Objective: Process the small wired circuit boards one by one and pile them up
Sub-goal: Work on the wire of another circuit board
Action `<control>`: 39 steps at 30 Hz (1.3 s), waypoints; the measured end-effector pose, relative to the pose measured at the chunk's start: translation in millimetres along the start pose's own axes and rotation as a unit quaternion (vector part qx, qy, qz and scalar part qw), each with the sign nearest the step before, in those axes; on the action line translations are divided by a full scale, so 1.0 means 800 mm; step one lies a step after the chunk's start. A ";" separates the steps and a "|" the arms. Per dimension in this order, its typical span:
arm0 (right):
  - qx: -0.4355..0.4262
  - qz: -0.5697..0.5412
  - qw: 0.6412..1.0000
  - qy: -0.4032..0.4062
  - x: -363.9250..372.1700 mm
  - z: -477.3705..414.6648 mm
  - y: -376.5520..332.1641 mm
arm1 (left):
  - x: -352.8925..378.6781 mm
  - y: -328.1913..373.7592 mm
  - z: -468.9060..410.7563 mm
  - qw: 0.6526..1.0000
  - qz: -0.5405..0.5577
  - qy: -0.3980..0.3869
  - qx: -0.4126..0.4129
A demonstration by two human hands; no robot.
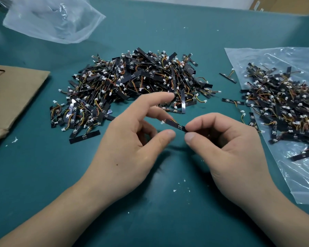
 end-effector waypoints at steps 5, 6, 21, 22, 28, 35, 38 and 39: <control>-0.018 0.032 0.999 -0.010 0.001 0.000 -0.004 | 0.002 0.002 0.000 0.999 -0.043 0.000 0.004; -0.020 0.035 0.999 -0.015 0.001 0.000 -0.005 | 0.002 0.003 0.000 0.999 -0.032 0.000 -0.001; -0.091 0.111 0.984 -0.103 0.007 0.001 -0.014 | 0.002 0.005 -0.001 0.996 0.077 -0.019 -0.050; -0.092 0.109 0.984 -0.102 0.008 0.001 -0.013 | 0.002 0.005 -0.002 0.996 0.070 -0.024 -0.047; -0.090 0.105 0.985 -0.105 0.009 0.001 -0.015 | 0.001 0.009 -0.002 0.997 0.068 -0.019 -0.029; -0.092 0.114 0.983 -0.116 0.008 0.001 -0.016 | 0.003 0.011 -0.003 0.996 0.077 -0.025 -0.029; -0.095 0.120 0.980 -0.124 0.009 0.001 -0.017 | 0.002 0.011 -0.003 0.997 0.068 -0.031 -0.029; -0.094 0.119 0.980 -0.125 0.009 0.001 -0.018 | 0.002 0.011 -0.003 0.997 0.067 -0.032 -0.030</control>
Point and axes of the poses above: each hand's wrist, its own z-axis away from the middle knuckle, its own x-axis out of the palm, y = z × x, the point moved 2 cm from there along -z, towards the middle knuckle, and after that the axes turned 5 degrees about z, right-handed, at the moved point
